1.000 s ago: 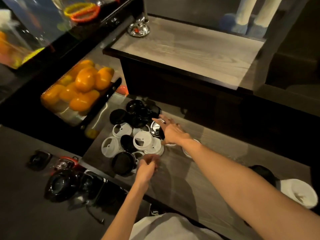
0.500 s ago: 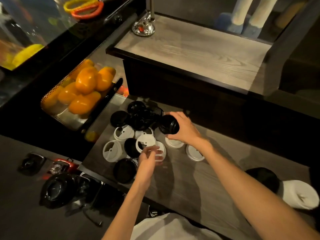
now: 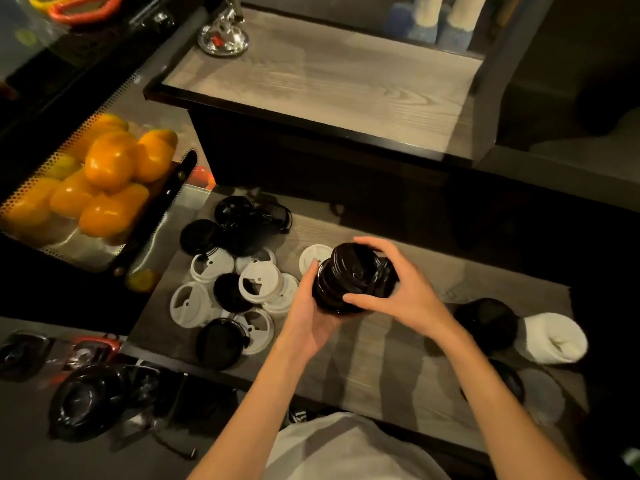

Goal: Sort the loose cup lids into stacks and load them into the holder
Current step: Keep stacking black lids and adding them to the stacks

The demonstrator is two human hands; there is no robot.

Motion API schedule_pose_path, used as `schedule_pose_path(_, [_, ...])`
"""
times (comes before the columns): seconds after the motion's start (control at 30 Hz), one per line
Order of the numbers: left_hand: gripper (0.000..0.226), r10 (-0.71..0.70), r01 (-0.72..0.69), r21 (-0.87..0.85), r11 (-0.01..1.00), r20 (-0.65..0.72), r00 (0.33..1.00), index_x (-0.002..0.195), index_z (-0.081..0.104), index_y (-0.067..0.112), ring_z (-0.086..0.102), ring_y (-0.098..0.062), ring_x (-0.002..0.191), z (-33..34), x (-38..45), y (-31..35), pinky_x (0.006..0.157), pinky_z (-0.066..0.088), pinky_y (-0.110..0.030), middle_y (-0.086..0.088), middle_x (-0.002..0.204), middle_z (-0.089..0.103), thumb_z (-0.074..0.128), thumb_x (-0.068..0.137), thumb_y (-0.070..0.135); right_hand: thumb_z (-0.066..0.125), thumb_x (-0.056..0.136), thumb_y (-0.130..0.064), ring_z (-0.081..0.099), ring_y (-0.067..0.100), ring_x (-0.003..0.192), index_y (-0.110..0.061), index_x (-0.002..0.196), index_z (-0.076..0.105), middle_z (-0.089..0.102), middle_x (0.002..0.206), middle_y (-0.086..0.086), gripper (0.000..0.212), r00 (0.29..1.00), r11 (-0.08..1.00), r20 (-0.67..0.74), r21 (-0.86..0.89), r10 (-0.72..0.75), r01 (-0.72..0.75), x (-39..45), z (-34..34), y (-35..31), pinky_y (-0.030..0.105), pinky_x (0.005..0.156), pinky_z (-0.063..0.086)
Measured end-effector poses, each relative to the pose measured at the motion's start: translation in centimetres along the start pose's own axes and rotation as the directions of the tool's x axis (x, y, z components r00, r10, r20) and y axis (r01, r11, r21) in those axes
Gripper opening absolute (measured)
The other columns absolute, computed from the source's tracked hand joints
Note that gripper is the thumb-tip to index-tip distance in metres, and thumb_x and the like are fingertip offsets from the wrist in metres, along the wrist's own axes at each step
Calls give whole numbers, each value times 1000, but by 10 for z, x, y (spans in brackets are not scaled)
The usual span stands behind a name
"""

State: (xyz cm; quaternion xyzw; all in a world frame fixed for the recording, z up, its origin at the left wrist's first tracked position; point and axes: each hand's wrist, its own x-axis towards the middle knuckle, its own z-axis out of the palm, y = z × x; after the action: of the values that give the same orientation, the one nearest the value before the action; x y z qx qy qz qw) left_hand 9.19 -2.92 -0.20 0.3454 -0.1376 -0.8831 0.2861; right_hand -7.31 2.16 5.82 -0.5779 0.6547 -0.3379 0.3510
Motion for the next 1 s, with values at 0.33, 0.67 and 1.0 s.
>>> schedule_pose_path(0.33, [57, -32, 61, -213, 975, 138, 990, 147, 51, 20, 57, -43, 129, 23, 4, -29, 104, 43, -65, -19, 144, 57, 39, 105, 55, 94, 67, -44, 63, 0, 114, -35, 119, 52, 62, 126, -21, 67, 982, 990, -129, 51, 140, -134, -40, -48, 11, 38, 97, 56])
schedule_pose_path(0.67, [65, -37, 35, 15, 999, 172, 984, 149, 44, 6, 61, -40, 123, 40, -6, -44, 90, 54, -59, -25, 149, 49, 47, 99, 47, 95, 65, -46, 54, 3, 128, -31, 115, 53, 57, 138, -23, 67, 996, 996, -17, -36, 82, -83, -59, -70, 21, 45, 105, 50])
schedule_pose_path(1.0, [48, -65, 35, 125, 992, 250, 966, 140, 58, 16, 63, -36, 122, 72, -13, -74, 98, 48, -61, -18, 138, 61, 55, 97, 39, 95, 63, -52, 44, -4, 127, -49, 127, 43, 35, 142, -25, 83, 993, 980, 81, -184, 89, -73, -78, -85, 25, 11, 83, 45])
